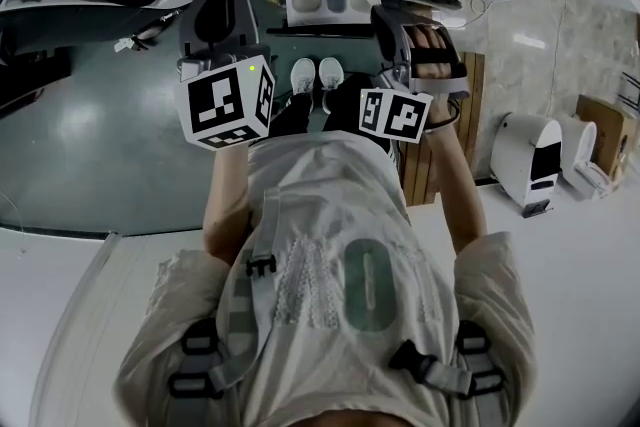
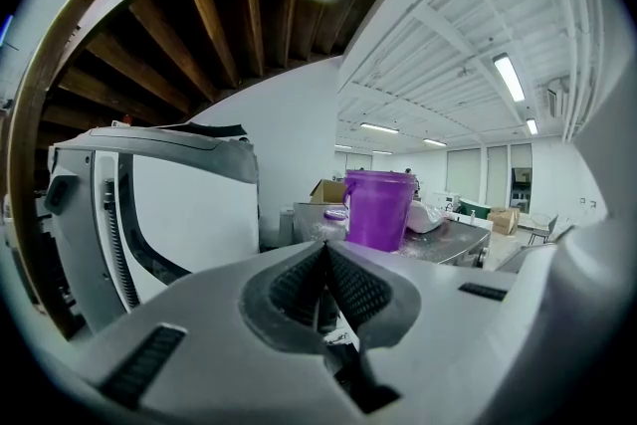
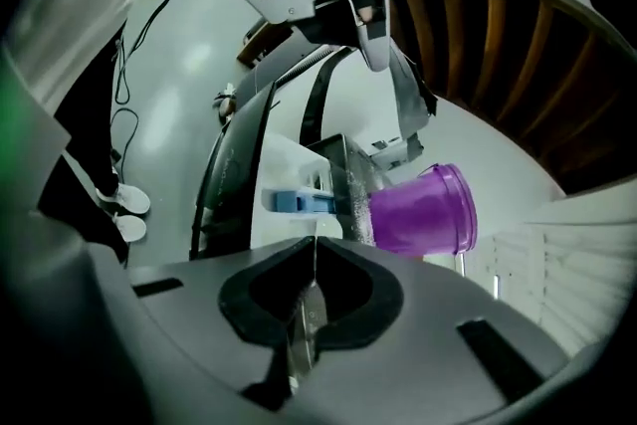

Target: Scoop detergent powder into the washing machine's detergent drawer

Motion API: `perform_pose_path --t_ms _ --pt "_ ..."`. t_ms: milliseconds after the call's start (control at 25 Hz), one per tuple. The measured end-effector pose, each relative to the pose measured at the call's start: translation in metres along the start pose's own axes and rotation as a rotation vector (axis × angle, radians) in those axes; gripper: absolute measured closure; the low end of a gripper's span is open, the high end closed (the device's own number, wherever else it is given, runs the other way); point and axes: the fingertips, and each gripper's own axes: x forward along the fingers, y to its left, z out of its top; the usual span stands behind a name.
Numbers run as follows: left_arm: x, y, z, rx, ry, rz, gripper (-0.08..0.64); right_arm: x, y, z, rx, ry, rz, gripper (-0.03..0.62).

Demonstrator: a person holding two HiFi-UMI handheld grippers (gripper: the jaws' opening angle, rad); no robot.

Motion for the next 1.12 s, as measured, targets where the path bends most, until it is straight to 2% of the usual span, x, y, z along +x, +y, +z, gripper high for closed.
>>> perform_pose_path --t_ms 440,680,800,1120 --pt "-0.003 0.000 -0.001 0.006 -0.003 -0.005 0.540 -0.002 -0.004 0.002 -0.027 -0.003 -0.025 0.581" --pt "-0.004 -0.002 0.010 0.021 -0.018 -0.018 0.540 -0.005 -0.011 0.002 -0.029 0.003 -0.040 0.581" --pt "-0.002 -0.002 0.023 0.029 -0.045 -0.021 0.540 -0.006 -0.028 0.005 0.013 -0.004 -0.071 0.581" --pt "-0.006 -0.015 0.063 0.054 -0.123 -0.051 0.540 -0.019 -0.099 0.018 0.203 -0.041 -0.205 0.580"
